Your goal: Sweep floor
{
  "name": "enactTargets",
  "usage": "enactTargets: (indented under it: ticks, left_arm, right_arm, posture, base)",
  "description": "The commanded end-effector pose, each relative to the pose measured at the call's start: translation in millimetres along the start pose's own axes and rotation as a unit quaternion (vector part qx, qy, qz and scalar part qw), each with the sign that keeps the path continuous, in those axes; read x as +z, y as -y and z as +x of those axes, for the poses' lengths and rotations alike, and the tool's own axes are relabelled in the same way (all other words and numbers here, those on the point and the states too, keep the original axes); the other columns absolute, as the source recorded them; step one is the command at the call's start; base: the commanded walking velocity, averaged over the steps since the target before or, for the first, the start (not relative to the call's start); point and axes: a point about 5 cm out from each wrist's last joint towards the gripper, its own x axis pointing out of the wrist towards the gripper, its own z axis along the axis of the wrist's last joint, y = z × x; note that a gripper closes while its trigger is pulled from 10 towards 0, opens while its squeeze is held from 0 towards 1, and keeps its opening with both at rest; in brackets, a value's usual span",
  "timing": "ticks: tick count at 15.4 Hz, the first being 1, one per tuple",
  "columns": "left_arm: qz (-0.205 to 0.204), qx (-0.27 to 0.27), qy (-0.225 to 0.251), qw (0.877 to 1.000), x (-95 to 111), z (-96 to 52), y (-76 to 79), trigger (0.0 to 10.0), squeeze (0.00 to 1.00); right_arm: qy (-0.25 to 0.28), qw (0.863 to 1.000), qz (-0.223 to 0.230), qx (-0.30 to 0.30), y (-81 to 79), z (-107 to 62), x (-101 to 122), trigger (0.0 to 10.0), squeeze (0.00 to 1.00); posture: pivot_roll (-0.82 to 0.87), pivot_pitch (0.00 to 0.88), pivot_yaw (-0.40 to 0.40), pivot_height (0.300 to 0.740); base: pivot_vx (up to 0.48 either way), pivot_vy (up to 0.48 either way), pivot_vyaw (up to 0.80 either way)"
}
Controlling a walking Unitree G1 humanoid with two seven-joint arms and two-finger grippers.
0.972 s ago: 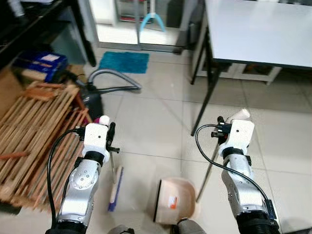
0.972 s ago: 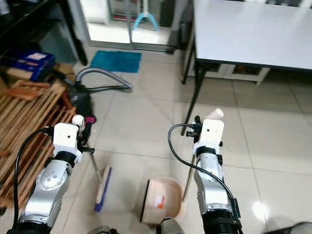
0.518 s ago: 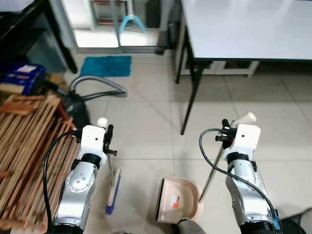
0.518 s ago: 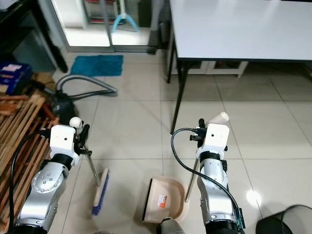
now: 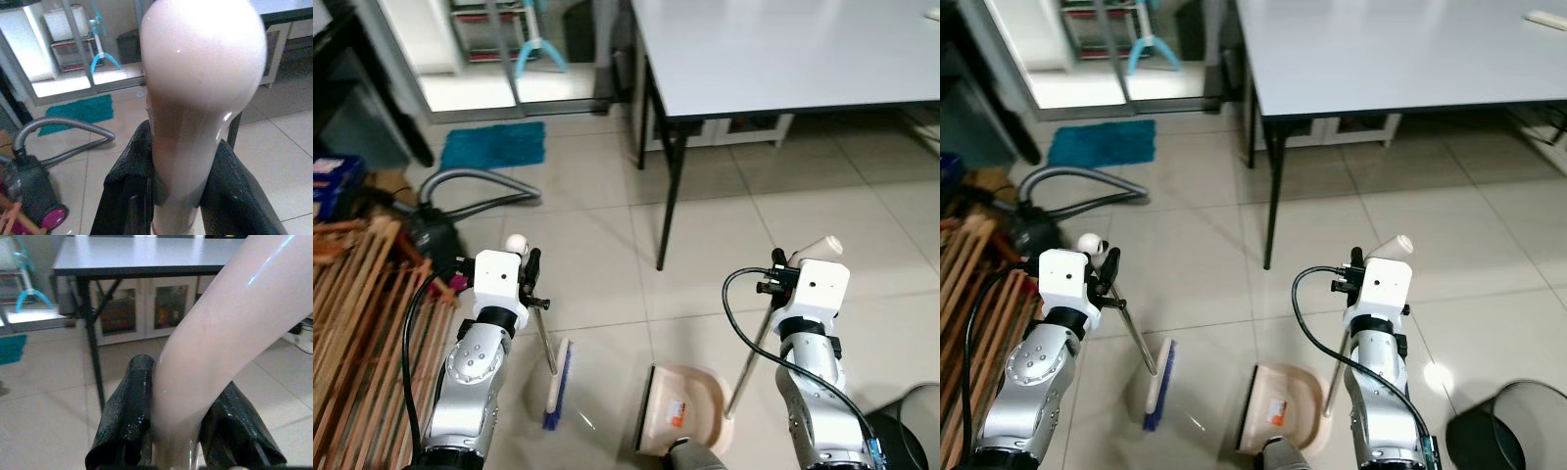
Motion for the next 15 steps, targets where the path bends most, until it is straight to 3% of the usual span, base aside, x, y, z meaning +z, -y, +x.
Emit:
enactTargets:
  ticks: [1,15]
  left_arm:
    - [-0.001,0.001,0.016,1.0,8.8,3.4,-0.3,10.0,0.0]
    - [0.009,0.017,0.014,1.0,7.8,2.6,-3.1,10.0,0.0]
  right_arm:
    - [0.017,1.0,-0.001,-0.008,2.0,2.2,10.5,10.0,0.0]
    - [0.022,1.0,-0.019,0.005,-2.7,3.5,14.8,10.0,0.0]
  posture:
    - [-0.02,0.059,0.075,0.74]
    - [-0.02,0.054,0.065,0.74]
  base:
    - [0.0,0.0,-0.8]
    - [0.0,0.0,-0.8]
